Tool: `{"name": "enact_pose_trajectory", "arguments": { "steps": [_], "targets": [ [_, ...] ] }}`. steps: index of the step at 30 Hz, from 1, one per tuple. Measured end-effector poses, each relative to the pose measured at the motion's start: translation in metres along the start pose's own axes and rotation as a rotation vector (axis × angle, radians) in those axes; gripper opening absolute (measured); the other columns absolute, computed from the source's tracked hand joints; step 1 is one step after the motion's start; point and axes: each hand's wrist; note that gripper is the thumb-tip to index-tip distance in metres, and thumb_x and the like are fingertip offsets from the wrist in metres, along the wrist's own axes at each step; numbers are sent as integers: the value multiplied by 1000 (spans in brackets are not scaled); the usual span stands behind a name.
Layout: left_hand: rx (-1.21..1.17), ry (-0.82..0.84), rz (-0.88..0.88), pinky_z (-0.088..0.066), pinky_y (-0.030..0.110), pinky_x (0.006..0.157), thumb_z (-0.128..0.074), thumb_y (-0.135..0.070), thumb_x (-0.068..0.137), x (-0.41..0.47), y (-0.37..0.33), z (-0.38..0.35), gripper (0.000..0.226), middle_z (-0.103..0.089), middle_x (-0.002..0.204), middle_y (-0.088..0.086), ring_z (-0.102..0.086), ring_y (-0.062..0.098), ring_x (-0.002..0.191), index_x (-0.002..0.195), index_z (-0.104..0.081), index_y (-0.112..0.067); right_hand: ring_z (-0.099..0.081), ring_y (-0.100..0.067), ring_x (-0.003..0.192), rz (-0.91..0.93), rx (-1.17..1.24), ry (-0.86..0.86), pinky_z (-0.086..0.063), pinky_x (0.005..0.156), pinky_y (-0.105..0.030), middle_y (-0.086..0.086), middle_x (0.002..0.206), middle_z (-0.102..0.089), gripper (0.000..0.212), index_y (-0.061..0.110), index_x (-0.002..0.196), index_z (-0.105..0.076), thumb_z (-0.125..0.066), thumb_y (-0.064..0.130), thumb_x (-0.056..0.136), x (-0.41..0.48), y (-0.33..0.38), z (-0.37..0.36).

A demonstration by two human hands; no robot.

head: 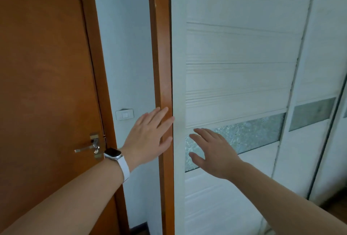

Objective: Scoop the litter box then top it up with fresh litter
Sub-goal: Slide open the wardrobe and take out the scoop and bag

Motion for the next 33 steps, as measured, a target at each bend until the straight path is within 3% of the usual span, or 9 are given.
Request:
{"name": "enact_pose_trajectory", "arguments": {
  "steps": [5,11,18,22,26,33],
  "targets": [
    [23,-130,-83,-21,48,117,-43,-48,95,44,25,-19,55,-34,157,7,-26,28,147,144,-46,-24,-42,-22,134,-43,-24,-64,-40,108,-40,-2,146,-45,56,23,137,-46,-42,53,90,51,-1,-13],
    [66,-309,-194,-21,51,117,-44,-41,95,88,44,-25,51,-34,156,8,-25,29,147,142,-49,-21,-35,-25,139,-87,5,-228,-38,109,-40,-7,153,-36,59,16,143,-41,-48,45,92,97,-1,-27],
    [75,-391,-290,-21,53,117,-46,-40,94,109,59,-40,48,-38,154,10,-26,29,147,134,-58,-17,-25,-25,146,40,72,-357,-35,112,-44,-14,156,-27,66,8,145,-40,-61,34,88,121,-9,-52],
    [70,-463,-303,-23,55,115,-50,-37,90,113,59,-46,45,-44,150,10,-31,29,144,126,-64,-15,-31,-32,142,64,71,-509,-37,109,-48,-22,151,-33,64,3,138,-50,-66,32,83,131,-16,-76],
    [69,-521,-320,-25,56,113,-53,-35,87,117,59,-49,43,-49,147,10,-35,30,142,122,-66,-14,-38,-34,138,74,15,-620,-39,104,-50,-22,149,-37,69,13,138,-43,-67,38,79,137,-24,-91],
    [93,-598,-326,-25,57,112,-51,-36,87,119,60,-54,43,-52,144,11,-37,32,140,119,-68,-13,-46,-32,131,66,-24,-744,-38,99,-55,-19,145,-43,66,18,136,-46,-52,53,80,148,-32,-102]
  ]
}}
Point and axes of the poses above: each hand's wrist, its own x-axis towards the middle knuckle, its own z-axis out of the back of the hand, y = z × x
